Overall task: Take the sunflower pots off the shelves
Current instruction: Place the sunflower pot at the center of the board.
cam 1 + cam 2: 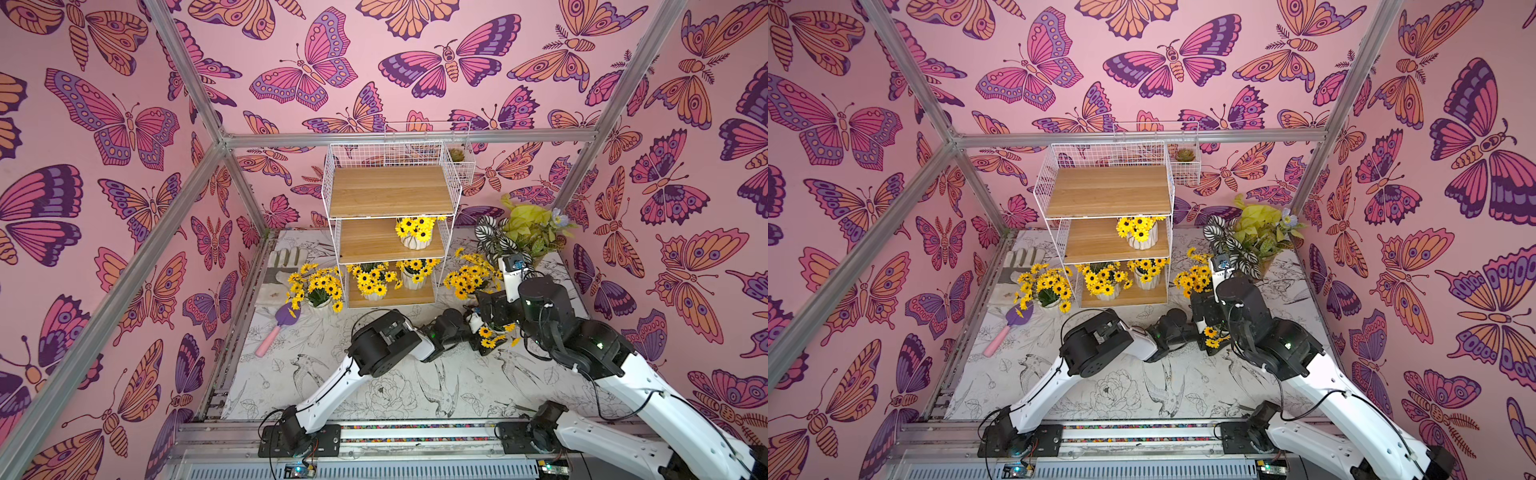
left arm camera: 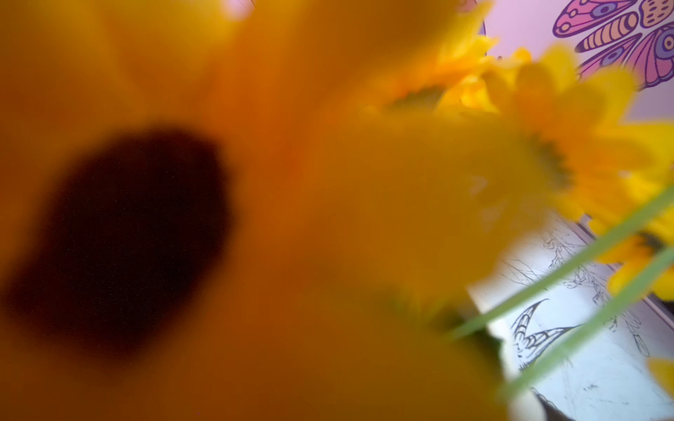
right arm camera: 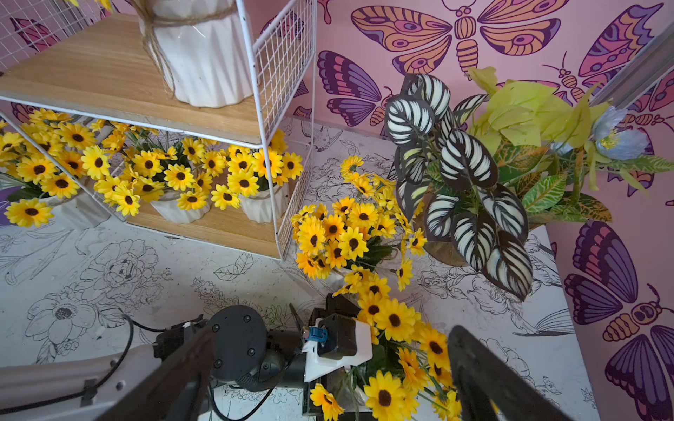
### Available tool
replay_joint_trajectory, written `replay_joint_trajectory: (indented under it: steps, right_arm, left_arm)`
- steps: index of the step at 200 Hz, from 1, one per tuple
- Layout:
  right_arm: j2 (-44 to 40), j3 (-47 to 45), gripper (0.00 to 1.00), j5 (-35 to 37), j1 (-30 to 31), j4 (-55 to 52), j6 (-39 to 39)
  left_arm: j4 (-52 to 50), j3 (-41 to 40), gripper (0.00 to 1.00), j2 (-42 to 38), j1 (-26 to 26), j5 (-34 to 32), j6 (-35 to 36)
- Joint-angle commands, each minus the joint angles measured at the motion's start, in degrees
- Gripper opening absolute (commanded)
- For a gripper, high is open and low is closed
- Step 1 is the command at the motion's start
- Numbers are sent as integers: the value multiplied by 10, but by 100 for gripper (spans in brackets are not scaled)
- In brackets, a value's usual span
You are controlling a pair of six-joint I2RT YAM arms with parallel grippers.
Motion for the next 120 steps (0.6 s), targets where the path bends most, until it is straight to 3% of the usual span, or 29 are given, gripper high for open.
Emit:
replay_joint_trajectory:
  steps: [1, 31, 64, 120]
  right_arm:
    - [-1, -4, 99, -2, -3, -2, -2]
    - [5, -3, 99, -7, -3, 1, -2]
    - [3, -7, 99, -12, -3, 3, 3]
    - [8, -12, 99, -8, -3, 6, -4]
  left_arm:
    - [-59, -24, 100, -1, 1, -16, 18]
    - [-141, -41, 100, -19, -5, -46, 98]
    - [-147, -65, 100, -31, -6, -73, 113]
    - [-51, -182, 100, -100, -7, -118, 92]
